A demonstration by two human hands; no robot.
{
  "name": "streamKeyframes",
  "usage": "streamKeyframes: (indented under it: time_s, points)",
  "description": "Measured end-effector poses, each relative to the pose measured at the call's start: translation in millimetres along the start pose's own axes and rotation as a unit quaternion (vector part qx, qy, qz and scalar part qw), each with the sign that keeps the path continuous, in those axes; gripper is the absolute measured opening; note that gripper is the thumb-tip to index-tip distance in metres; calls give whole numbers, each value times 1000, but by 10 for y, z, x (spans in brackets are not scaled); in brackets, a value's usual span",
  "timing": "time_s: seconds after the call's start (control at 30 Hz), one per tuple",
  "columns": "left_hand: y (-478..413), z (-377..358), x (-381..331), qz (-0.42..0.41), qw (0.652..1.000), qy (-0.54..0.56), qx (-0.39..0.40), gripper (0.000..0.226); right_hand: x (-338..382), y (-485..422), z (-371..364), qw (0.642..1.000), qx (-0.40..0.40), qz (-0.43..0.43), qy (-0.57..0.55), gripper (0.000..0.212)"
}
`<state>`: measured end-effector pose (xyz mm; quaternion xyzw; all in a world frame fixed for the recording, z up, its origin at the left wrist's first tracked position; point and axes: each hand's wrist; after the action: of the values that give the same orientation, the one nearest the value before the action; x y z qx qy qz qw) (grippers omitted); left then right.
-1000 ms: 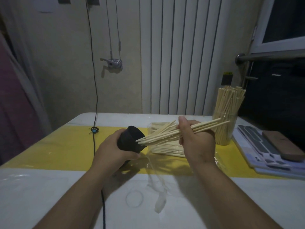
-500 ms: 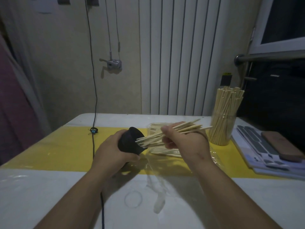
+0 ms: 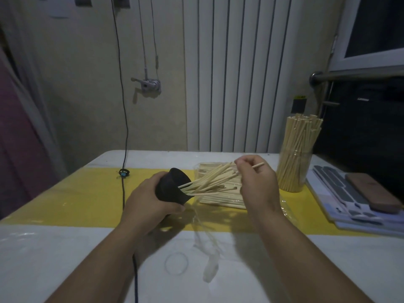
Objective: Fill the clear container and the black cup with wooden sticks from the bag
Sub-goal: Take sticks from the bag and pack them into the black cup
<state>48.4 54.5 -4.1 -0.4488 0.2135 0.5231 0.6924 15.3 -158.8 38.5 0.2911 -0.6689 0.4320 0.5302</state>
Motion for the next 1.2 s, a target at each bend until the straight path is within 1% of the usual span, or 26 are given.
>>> streamKeyframes:
  time_s: [0.07, 0.13, 0.17, 0.23, 0.3, 0.33, 0.4, 0.47, 0.53, 0.6, 0.67, 0.77, 0.87, 0.97, 1.07, 1.13, 1.17, 1.2]
  points:
    - [1, 4, -2, 2, 1000, 1, -3, 70, -29, -9, 22, 999, -19, 32, 27, 19]
    - [3, 6, -4, 4, 1000, 1, -4, 72, -53, -8, 28, 999, -8, 30, 10, 24]
    - [5, 8, -5, 5, 1000, 0, -4, 72, -47, -1, 17, 1000, -3, 30, 3, 21]
    - [4, 13, -4, 6, 1000, -4, -4, 72, -28, 6, -6, 999, -3, 26, -33, 5]
    - [2, 18, 0, 6, 1000, -5, -5, 71, -33, 9, -7, 998, -18, 26, -45, 15]
    - [1, 18, 0, 5, 1000, -3, -5, 71, -48, 5, -1, 999, -26, 39, -23, 17]
    - [-4, 16, 3, 5, 1000, 0, -3, 71, -84, 3, 9, 996, -32, 77, 36, 15]
    - [-10, 14, 8, 7, 1000, 7, -2, 69, -94, 4, 13, 992, -36, 103, 63, 15]
    - [-14, 15, 23, 8, 1000, 16, -4, 69, -80, -3, 26, 993, -44, 97, 56, 19]
    - [-20, 18, 46, 9, 1000, 25, -9, 69, -69, -33, 59, 996, -41, 61, 42, 23]
    - [-22, 21, 53, 10, 999, 38, -14, 67, -76, -74, 100, 999, -19, 19, 42, 24]
    - [-23, 22, 49, 13, 999, 46, -16, 67, -85, -110, 139, 996, 50, -34, 70, 19]
    - [-25, 31, 67, 12, 998, 51, -18, 67, -128, -126, 165, 980, 122, -71, 139, 17]
    - [-25, 41, 76, 10, 999, 51, -15, 67, -192, -139, 160, 962, 167, -95, 193, 18]
    - [-26, 36, 65, 16, 998, 53, -14, 66, -259, -150, 121, 954, 189, -105, 206, 23]
    - [-27, 34, 53, 20, 998, 54, -14, 66, -313, -161, 88, 945, 206, -93, 236, 29]
    - [-25, 32, 50, 20, 998, 54, -13, 66, -371, -182, 73, 930, 224, -79, 282, 33]
    - [-25, 31, 50, 20, 998, 53, -13, 66, -431, -187, 49, 905, 250, -63, 339, 37]
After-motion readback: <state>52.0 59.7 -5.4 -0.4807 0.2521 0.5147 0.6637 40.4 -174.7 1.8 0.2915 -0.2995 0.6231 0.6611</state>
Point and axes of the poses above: each hand's wrist, its own y-axis away from the middle knuckle, its own z-axis out of the back of the hand, x = y × z, and after that the axes turned 6 degrees about -z, right-handed
